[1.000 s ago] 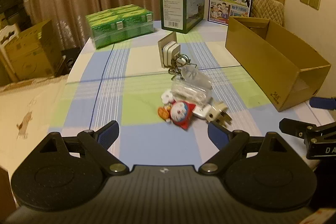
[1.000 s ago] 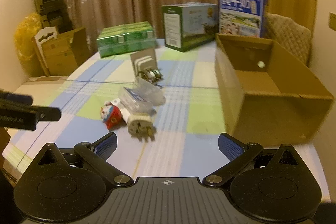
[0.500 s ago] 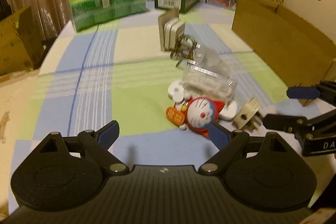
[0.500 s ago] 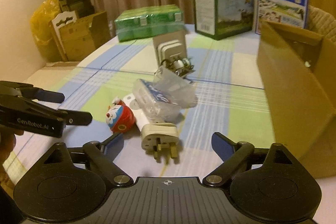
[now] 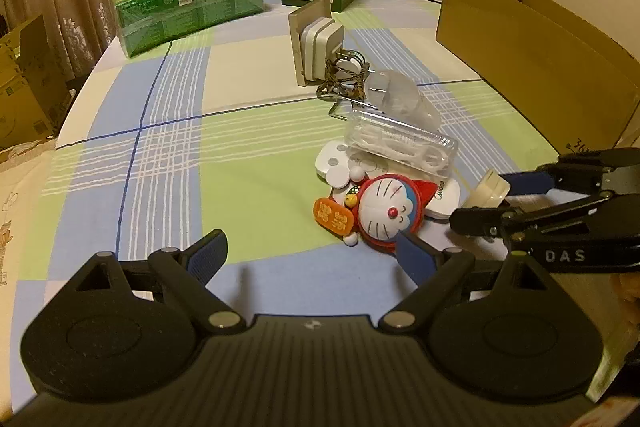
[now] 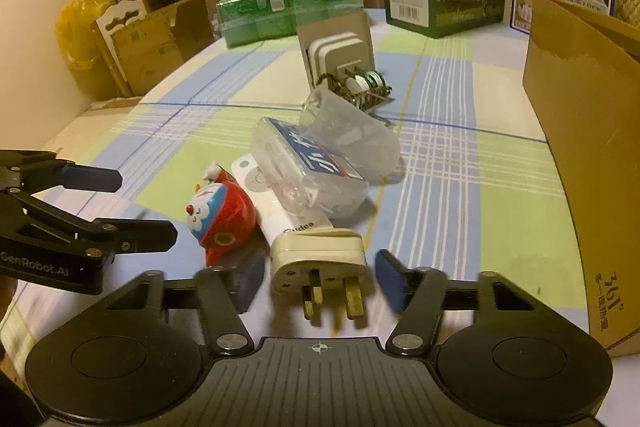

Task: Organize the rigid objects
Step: 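Grasp the white plug adapter with the right tool while the left tool grasps the red Doraemon figure, then carry both items to the cardboard box and open the left tool to drop Doraemon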

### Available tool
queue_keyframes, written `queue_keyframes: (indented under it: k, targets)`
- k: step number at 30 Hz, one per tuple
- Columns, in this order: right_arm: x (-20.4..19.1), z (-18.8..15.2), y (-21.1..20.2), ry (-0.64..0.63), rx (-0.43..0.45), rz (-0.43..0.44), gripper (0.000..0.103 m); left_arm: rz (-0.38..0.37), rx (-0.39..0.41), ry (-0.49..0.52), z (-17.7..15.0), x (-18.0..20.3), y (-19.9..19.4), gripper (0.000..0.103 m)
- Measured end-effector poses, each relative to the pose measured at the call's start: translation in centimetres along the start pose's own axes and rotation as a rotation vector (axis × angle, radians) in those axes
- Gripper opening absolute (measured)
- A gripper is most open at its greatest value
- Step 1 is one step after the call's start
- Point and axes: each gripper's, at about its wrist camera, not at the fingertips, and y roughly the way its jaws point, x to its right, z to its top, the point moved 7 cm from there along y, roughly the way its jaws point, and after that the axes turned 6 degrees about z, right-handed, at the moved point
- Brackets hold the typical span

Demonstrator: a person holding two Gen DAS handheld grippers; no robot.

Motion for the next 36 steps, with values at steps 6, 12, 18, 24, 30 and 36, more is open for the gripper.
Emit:
queue_keyframes:
  k: [6,12,18,24,30,36]
  targets:
    - [0.6,0.3,-1.7,0.02,0.023,-0.067,0.048,-0.041,0.004,0.001,0.7,0.8,0.5,0.089]
    - [2.2,0.1,-2.9,0.06,0.025,-0.104,0.048,-0.068,0.017,0.089,1.7,2.1,1.7,0.089]
    - [1.9,0.3,-3.0,0.059,0.03,-0.095,0.048,-0.123,-0.005,0.153,2.4,2.9,3.6,0.084]
    - [2.2,0.3,-3.0,0.074,0.03,-0.1,0.048,-0.143,-0.047,0.138,2.2,2.7,5.0,0.07]
    - [2.0,0.5,-3.2,0.067,0.038,-0.095,0.048,-0.118,-0.052,0.14,2.1,2.6,4.7,0.069]
    - [1.5,0.8,-3.9,0.042,0.059,-0.109,0.048,-0.092,-0.033,0.113,2.2,2.5,3.5,0.069]
